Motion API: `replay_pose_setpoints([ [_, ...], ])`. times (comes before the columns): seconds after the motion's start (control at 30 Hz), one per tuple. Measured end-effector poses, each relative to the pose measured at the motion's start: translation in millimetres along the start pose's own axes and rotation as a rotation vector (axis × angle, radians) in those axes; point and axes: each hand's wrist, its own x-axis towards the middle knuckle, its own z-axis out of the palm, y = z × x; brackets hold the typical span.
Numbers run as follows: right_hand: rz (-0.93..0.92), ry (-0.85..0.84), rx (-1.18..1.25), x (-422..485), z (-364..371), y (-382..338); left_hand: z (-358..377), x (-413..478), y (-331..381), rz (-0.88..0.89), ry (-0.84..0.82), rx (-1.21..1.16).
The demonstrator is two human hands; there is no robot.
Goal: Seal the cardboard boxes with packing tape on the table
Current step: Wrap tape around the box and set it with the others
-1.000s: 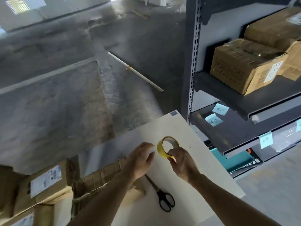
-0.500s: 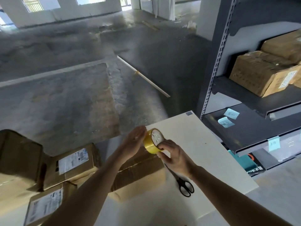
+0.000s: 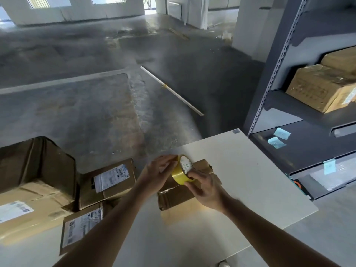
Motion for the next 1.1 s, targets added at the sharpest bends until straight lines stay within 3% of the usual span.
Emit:
replay_pose_setpoints([
  [0.1,0.049,-0.019,0.039,6,12,-13,-3,-12,-7,0.13,0.021,0.085],
  [0.27,0.101,0.004,0.111,15,25,-29,-8,-25,-12,0.185,0.014,0.097],
  [0.53,0.169,-0.004,0.244,29,15,-35,-4,-21,-6,0.326,0.263,0.142],
  [0.7,0.216,-0.071,0.283,29,-1,-31,5,-7,8,0.253,0.321,0.208],
  [0.87,0.093,-0.162,0.082,22,-19,-18,11,14,21,0.092,0.334,0.195],
  [1.1,0.035,-0.106,-0.026,21,-25,4,20,29,28,0.017,0.306,0.214],
])
